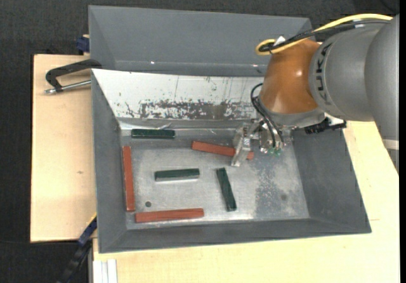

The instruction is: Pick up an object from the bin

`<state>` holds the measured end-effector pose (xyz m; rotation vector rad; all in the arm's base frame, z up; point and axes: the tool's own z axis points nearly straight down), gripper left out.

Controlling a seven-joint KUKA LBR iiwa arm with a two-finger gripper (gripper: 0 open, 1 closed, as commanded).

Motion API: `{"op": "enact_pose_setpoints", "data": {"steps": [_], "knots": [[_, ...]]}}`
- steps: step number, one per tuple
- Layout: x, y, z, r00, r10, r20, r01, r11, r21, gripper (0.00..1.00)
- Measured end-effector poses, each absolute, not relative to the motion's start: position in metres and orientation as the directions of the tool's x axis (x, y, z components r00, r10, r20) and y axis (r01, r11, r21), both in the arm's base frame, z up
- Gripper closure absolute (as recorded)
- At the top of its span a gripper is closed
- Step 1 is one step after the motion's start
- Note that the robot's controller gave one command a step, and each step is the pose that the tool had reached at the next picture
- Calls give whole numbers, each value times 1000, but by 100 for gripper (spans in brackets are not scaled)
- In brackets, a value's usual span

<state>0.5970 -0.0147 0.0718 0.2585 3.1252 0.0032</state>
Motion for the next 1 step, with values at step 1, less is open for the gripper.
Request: {"op": "enact_pose_setpoints", "data": {"steps": [1], "knots": [[552, -14, 217, -976, 220, -5, 220, 976, 2, 100]]}}
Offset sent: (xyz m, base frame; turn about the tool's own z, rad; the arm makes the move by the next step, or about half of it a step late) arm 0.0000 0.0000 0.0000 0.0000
